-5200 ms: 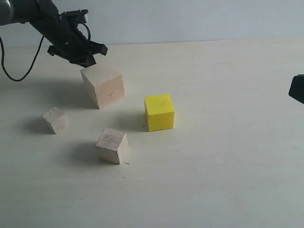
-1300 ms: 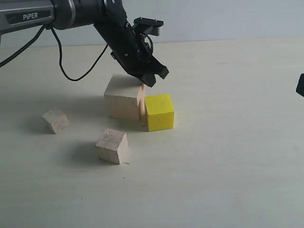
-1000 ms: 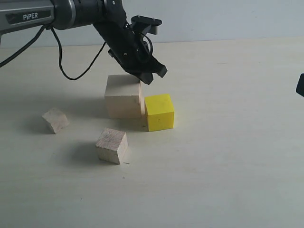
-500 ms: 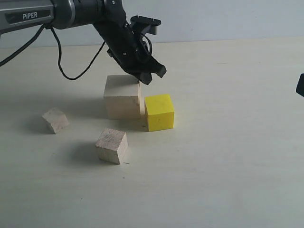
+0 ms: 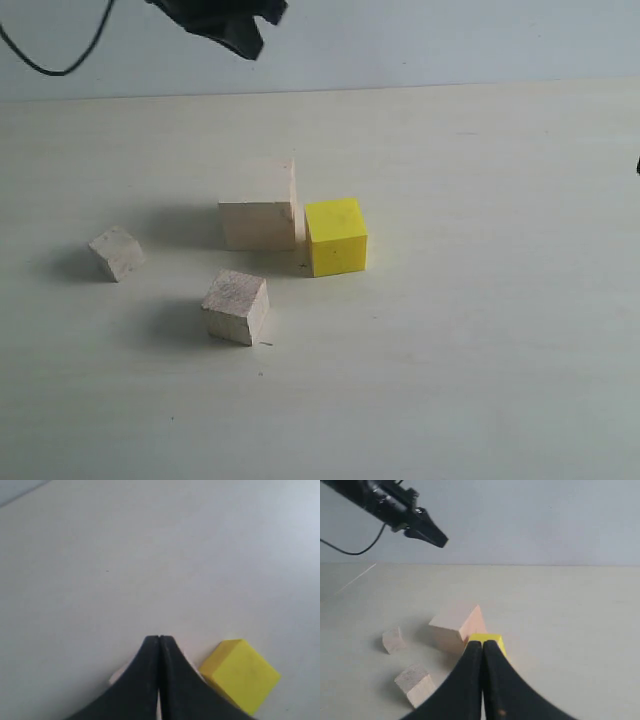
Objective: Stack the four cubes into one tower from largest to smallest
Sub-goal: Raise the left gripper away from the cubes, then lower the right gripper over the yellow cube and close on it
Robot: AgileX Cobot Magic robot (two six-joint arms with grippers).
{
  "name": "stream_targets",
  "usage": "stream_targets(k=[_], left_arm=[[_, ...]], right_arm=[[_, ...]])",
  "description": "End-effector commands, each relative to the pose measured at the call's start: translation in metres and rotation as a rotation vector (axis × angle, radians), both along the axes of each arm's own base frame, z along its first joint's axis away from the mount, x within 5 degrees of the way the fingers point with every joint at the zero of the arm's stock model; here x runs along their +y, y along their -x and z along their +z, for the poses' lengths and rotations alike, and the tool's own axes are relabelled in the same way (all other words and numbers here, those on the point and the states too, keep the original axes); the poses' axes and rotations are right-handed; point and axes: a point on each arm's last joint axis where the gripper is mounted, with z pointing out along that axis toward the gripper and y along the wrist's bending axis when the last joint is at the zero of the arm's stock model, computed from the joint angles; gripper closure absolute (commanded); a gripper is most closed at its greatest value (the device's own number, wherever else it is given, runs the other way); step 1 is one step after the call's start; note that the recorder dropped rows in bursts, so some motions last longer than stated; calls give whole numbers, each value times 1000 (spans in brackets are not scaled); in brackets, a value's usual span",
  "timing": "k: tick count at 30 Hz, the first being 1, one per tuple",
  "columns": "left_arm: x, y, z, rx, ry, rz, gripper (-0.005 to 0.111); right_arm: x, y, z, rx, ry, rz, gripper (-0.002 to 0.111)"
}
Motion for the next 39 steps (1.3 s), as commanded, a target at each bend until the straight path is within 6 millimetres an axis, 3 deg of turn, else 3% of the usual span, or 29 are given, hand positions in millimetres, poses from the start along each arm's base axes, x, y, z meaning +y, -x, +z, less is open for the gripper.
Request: stream_targets(k=[1, 5, 8, 12, 15, 25, 32, 39], left_arm=[[33, 7, 27, -47, 37, 73, 107], [49, 23, 53, -154, 55, 96, 107], [56, 41, 78, -257, 89, 120, 107], [73, 77, 113, -411, 118, 165, 107], [89, 109, 123, -490, 128, 204, 107], [131, 221, 101, -591, 207, 303, 107], [154, 269, 66, -571, 217, 390, 107], [163, 300, 50, -588, 258, 408, 107]], right_arm=[[-3, -14, 3, -17, -21, -51, 108], [-2, -30, -1, 47, -7, -45, 108], [-1, -42, 9, 44, 21, -26, 108], [-1, -57, 32, 6, 28, -23, 108], [2, -72, 38, 36, 5, 1, 108], [48, -118, -10, 228, 119, 198, 108], [89, -145, -22, 283, 179, 246, 108], [121, -169, -36, 360, 296, 275, 108]])
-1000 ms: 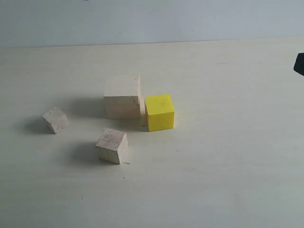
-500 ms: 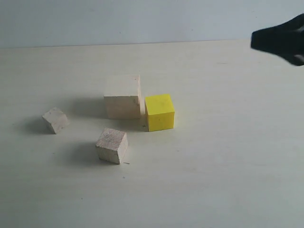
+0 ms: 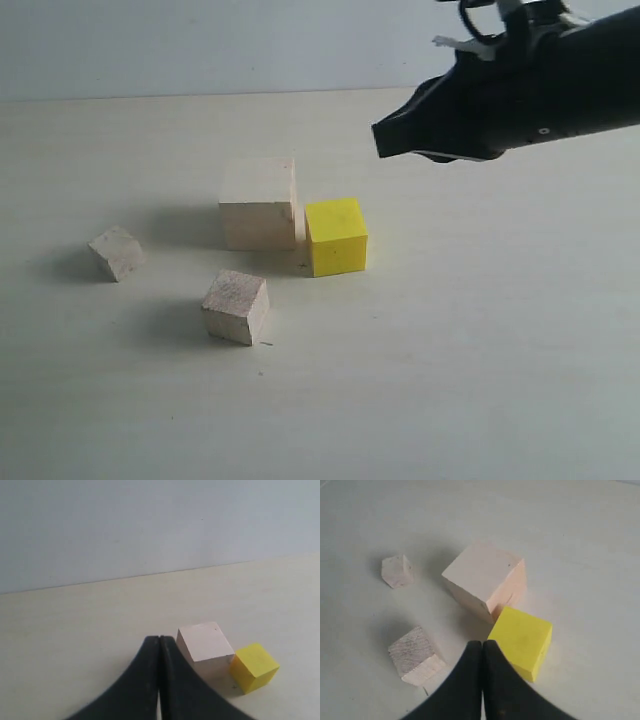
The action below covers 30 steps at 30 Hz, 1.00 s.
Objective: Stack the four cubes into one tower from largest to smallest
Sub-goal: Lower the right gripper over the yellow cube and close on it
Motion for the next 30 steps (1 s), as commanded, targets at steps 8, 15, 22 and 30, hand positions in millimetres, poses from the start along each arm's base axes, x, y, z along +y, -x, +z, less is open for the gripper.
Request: stream_targets(k=[8, 15, 22, 30], left_arm=[[7, 22, -10, 6, 39, 13, 107], [7, 22, -11, 2, 11, 4, 107], [7, 22, -11, -2, 0, 4, 107], [5, 24, -13, 21, -8, -22, 107]], right_arm=[[47, -33, -37, 146, 263, -136, 107], [80, -45, -51, 227, 286, -133, 54], [91, -50, -84, 306, 316, -160, 41], [91, -52, -94, 309, 351, -152, 41]])
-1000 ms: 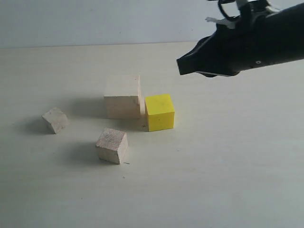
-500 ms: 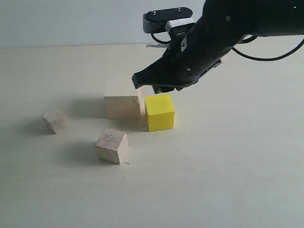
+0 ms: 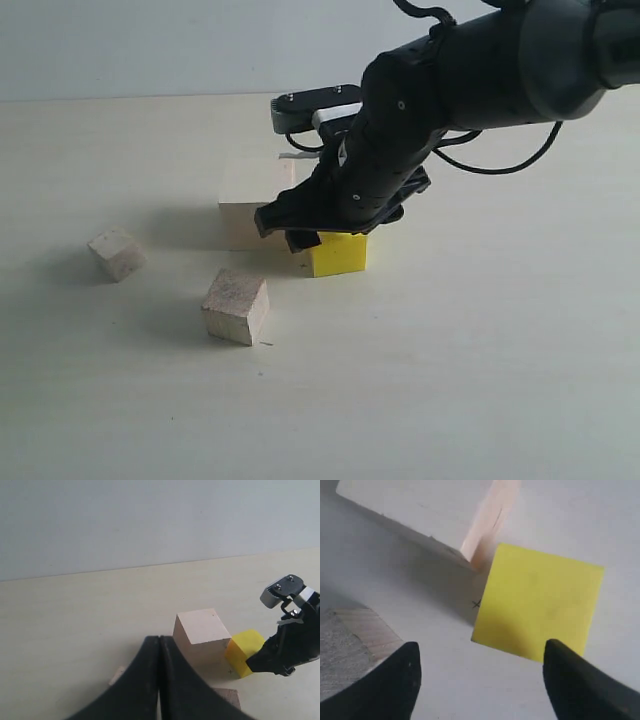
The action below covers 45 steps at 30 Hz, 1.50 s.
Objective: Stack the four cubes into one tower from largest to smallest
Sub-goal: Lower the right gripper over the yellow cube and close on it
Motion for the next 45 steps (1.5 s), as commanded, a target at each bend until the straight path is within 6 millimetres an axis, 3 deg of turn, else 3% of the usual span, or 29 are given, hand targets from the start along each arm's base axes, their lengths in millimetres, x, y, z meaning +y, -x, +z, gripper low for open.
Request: stream_targets(k=[1, 6, 38, 45], left_arm=[[-1, 2, -2, 9, -16, -22, 107], [-1, 2, -2, 8, -15, -22, 107], [-1, 2, -1, 4, -14, -22, 107], [-1, 2, -1, 4, -14, -22, 107]], right_arm=[[1, -3, 4, -37, 13, 22, 39], [1, -6, 10, -76, 24, 43, 31], [-4, -14, 10, -120, 31, -94, 30], [-4, -13, 10, -107, 18, -108, 17]])
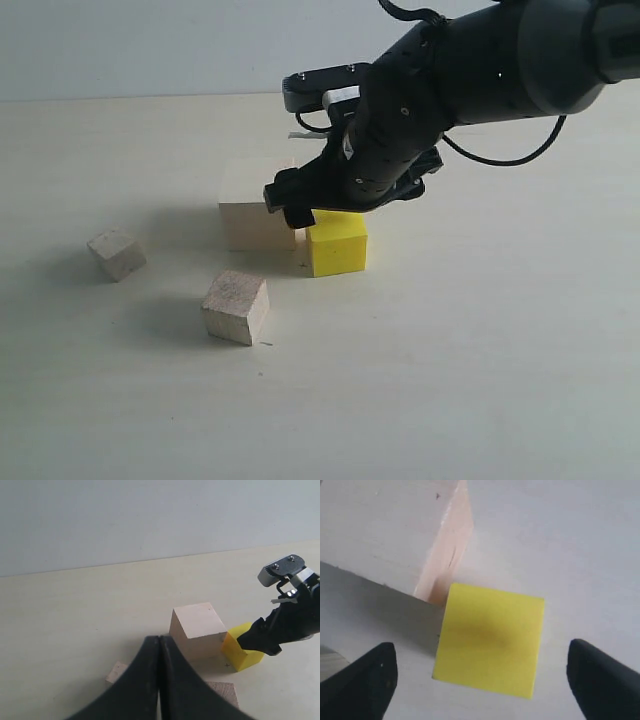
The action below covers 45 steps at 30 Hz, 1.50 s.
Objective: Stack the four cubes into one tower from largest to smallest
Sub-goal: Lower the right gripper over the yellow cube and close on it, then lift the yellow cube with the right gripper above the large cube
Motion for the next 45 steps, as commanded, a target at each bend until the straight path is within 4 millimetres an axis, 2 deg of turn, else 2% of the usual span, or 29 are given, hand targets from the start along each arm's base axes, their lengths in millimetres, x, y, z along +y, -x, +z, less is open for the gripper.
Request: stream_targets(k=[1, 7, 20, 26, 28, 31, 37, 39, 40, 45], left_arm=[[0, 1, 0, -11, -6, -6, 107], [0, 1, 0, -11, -6, -6, 107], [0, 1, 0, -11, -6, -6, 107], [0, 1, 0, -11, -6, -6, 107], [0, 1, 0, -11, -6, -6, 107], [0, 1, 0, -11, -6, -6, 107], [0, 1, 0, -9, -7, -7, 107], [0, 1, 0, -9, -7, -7, 107], [0, 1, 0, -9, -7, -7, 107], [0, 1, 0, -8, -7, -7, 107]], right_arm=[[2, -1, 4, -8, -20, -6, 18], [2, -2, -1, -2, -8, -3, 18], [5, -5, -36, 62, 32, -21, 18], [7, -6, -38, 52, 13, -20, 21], [6, -6, -38, 53, 17, -19, 27], [5, -5, -40, 68, 33, -23, 43], [0, -2, -44, 107, 101, -22, 93], [-2, -1, -44, 122, 125, -25, 105], [-4, 0, -42, 130, 137, -27, 108], [-12, 5, -23, 133, 190, -24, 108]])
